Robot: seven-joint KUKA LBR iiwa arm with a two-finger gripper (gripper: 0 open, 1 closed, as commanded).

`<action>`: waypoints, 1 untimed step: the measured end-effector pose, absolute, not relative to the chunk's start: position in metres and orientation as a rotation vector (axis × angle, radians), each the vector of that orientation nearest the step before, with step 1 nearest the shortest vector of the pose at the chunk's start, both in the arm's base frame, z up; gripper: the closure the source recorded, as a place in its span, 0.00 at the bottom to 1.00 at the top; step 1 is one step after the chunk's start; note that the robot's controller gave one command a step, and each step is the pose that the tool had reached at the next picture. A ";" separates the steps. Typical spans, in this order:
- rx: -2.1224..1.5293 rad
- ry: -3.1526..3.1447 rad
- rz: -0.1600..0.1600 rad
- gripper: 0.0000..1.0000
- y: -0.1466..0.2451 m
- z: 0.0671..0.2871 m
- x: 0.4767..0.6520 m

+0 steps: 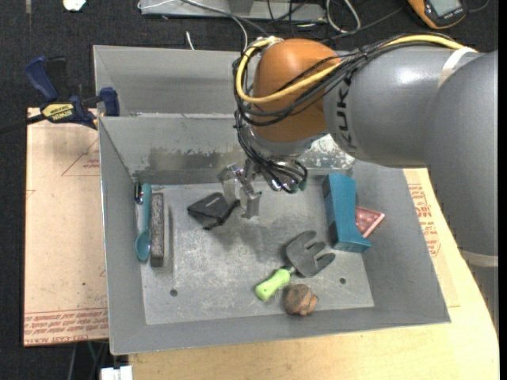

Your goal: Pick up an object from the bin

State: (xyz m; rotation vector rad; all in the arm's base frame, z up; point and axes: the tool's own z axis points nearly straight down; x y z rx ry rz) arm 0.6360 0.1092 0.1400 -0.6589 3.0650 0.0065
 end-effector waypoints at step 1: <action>-0.614 3.074 0.010 1.00 0.123 0.232 0.637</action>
Offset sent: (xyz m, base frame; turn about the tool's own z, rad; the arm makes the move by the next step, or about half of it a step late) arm 0.0042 -0.0103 0.1681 -0.0869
